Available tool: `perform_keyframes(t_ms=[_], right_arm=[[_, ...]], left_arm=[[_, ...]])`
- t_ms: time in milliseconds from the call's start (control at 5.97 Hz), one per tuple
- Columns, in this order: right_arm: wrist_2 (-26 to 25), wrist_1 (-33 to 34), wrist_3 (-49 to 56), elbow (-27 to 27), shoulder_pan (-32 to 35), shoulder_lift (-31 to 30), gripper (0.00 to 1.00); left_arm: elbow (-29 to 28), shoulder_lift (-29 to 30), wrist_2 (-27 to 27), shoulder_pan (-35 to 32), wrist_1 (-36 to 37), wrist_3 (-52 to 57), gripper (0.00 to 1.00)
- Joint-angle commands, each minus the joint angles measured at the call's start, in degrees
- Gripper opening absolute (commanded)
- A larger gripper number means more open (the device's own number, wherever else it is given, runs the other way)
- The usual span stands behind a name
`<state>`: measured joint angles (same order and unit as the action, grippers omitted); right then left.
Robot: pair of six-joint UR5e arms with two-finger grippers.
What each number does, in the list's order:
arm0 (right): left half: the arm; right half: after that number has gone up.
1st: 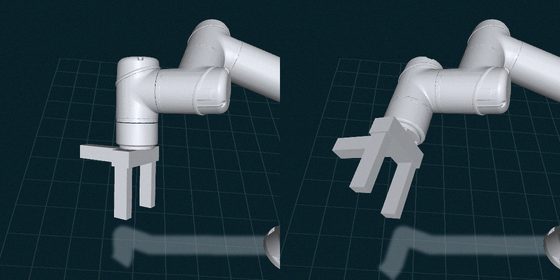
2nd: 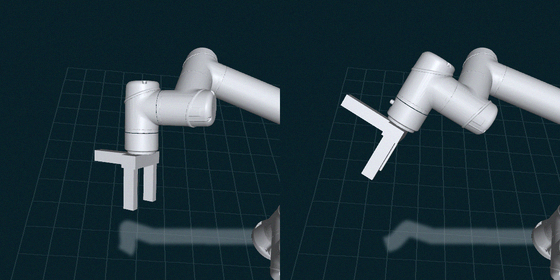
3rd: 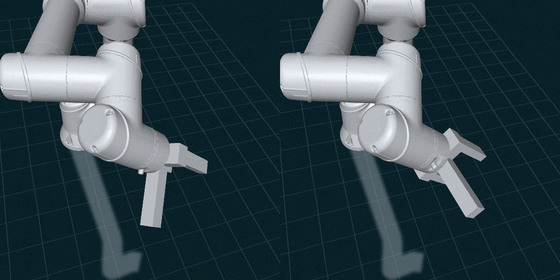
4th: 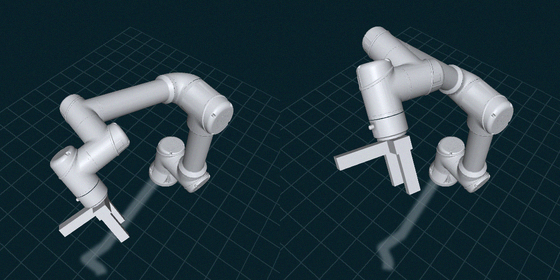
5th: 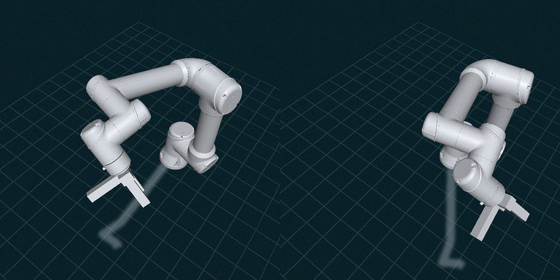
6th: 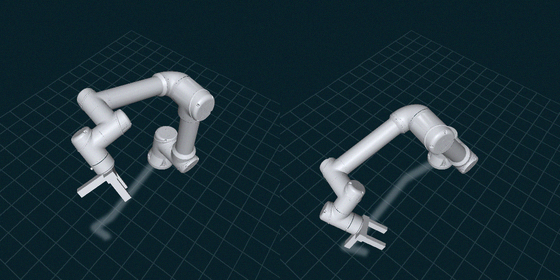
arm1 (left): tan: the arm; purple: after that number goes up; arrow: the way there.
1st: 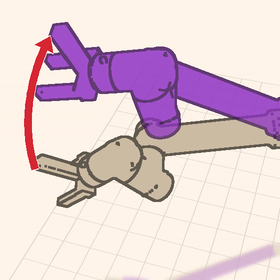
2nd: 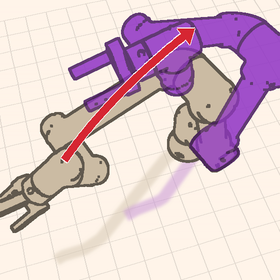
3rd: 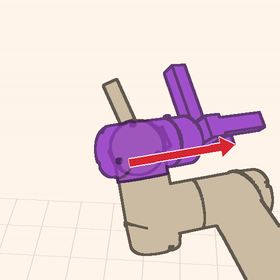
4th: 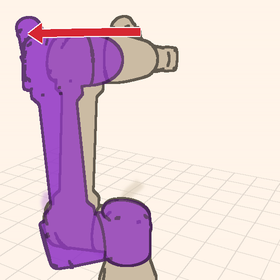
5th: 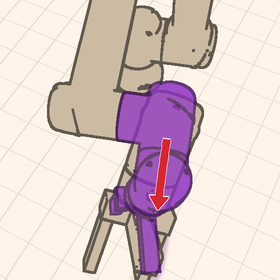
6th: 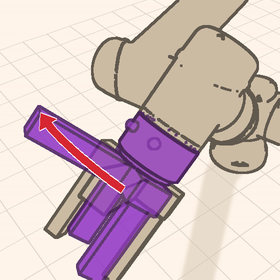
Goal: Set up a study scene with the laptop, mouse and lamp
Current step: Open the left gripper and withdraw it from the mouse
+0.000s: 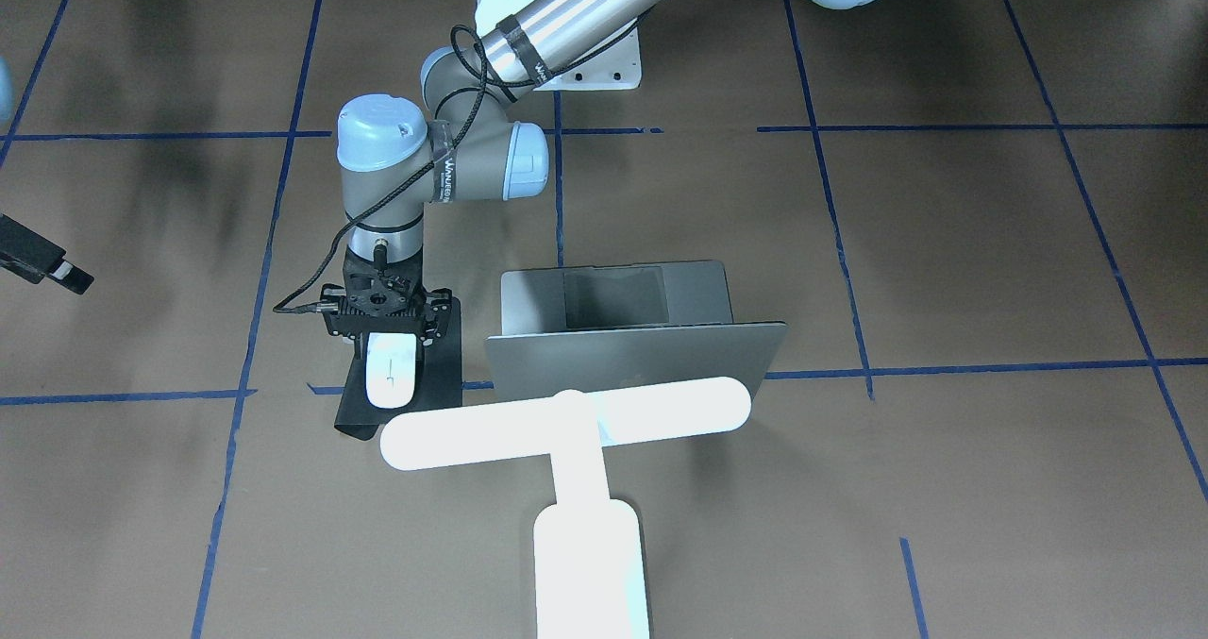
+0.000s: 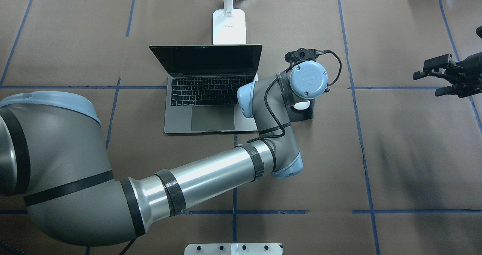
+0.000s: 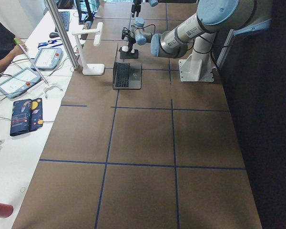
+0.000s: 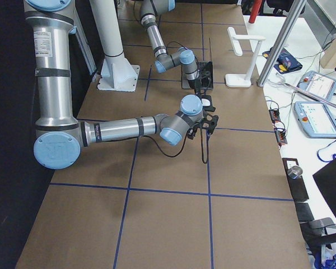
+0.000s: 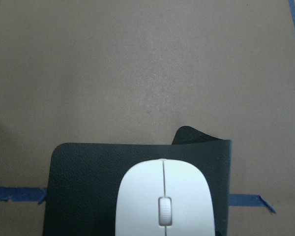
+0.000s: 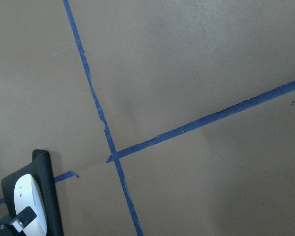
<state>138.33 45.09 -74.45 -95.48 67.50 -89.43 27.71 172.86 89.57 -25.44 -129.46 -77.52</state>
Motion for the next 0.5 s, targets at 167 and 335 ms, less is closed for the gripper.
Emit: perform_keyframes(t_ms=[167,335], right_arm=[[0.53,0.0,0.0,0.03,0.09,0.04,1.0],[0.71,0.0,0.09,0.12,0.26,0.04,1.0]], left_arm=[[2.5,1.16,0.87,-0.74,0.18,0.09,0.99],[5.48,0.99,3.05,-0.92,0.79,0.0,0.99]])
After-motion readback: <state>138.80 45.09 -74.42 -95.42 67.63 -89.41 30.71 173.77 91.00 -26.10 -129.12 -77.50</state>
